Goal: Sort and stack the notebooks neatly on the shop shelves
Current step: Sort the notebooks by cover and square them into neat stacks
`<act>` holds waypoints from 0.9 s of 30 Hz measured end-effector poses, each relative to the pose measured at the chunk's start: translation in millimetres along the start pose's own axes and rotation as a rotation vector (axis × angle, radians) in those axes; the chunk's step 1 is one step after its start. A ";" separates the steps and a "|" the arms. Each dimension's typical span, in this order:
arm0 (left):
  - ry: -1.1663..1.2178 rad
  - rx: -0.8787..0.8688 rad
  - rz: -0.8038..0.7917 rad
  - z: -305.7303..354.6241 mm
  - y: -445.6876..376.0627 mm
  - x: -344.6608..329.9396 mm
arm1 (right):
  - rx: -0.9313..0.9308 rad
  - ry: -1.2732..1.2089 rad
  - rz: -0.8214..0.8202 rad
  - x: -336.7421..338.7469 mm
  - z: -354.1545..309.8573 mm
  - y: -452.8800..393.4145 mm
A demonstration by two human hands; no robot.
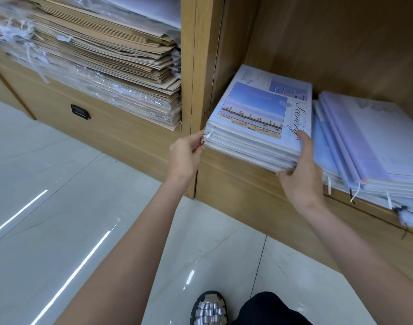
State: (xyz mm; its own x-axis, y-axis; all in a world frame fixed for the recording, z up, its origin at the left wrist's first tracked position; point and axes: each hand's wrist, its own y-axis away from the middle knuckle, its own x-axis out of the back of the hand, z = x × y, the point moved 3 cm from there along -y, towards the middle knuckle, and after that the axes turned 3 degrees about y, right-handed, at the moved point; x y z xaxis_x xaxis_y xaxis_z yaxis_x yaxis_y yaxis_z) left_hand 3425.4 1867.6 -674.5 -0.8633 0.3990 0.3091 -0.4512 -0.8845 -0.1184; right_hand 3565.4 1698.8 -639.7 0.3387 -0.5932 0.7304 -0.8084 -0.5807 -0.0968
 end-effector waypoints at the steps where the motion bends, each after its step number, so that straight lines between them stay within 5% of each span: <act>1: -0.029 0.002 -0.006 1.3 -4.5 1.9 | 0.003 0.013 0.008 1.5 0.4 -0.2; 16: -0.236 0.072 -0.067 12.4 -31.1 10.9 | 0.011 0.030 0.079 2.2 3.5 -6.7; 27: -0.181 0.093 -0.134 11.6 -35.2 11.4 | 0.009 0.043 0.061 1.6 6.6 -13.3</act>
State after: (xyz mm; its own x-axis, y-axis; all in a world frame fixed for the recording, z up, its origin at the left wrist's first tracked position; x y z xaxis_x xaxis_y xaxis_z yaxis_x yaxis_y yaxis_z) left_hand 3434.0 1900.4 -655.9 -0.7390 0.4715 0.4811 -0.5287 -0.8486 0.0196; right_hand 3579.8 1701.9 -641.7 0.2675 -0.6031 0.7515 -0.8227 -0.5490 -0.1478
